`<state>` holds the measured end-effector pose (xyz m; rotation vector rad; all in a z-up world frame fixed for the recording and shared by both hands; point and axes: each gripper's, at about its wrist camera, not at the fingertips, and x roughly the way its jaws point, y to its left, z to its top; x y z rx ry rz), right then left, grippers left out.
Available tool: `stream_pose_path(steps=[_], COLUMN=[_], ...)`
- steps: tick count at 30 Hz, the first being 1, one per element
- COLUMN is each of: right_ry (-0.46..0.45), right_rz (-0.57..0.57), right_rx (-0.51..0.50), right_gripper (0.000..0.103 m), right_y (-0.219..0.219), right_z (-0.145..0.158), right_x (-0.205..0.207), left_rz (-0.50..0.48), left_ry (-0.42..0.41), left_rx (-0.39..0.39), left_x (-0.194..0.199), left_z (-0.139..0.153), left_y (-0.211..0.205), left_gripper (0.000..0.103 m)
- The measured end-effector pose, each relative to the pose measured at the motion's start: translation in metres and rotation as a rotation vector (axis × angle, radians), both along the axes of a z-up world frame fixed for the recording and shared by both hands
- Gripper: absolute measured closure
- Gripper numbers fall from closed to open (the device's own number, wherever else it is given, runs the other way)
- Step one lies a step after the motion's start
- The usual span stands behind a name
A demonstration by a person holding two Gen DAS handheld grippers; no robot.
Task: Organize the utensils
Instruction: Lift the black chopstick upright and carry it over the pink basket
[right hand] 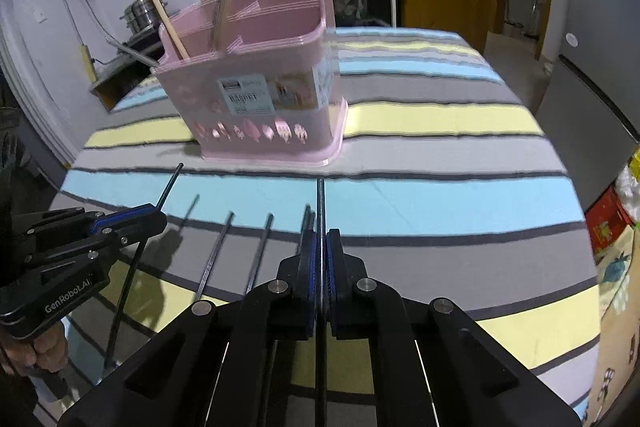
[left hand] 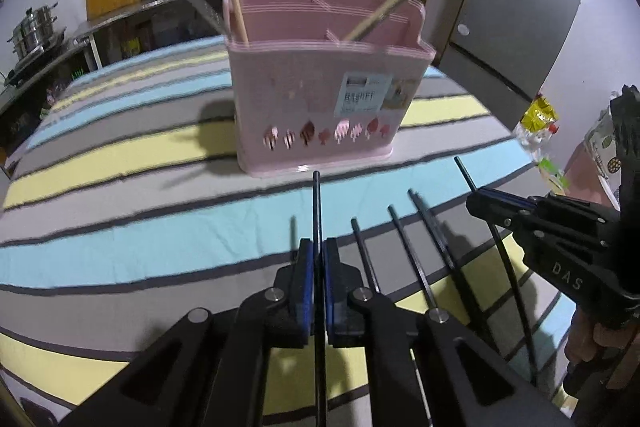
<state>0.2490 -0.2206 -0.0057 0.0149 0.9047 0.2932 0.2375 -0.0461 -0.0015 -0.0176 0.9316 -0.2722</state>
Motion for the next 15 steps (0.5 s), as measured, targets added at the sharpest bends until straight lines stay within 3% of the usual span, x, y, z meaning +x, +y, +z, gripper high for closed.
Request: stream_pose_path(steps=[15], right_ry=[-0.153], right_rz=[-0.02], right_rx=[0.028], right_gripper=[0.098], right_y=[-0.008], right_z=[0.072], right_x=[-0.017], left_rz=[-0.022], left_ry=[-0.141], left_rx=[-0.027], left_x=[-0.016], left_z=[0.073], left_y=[0.007], left_gripper=[0.098])
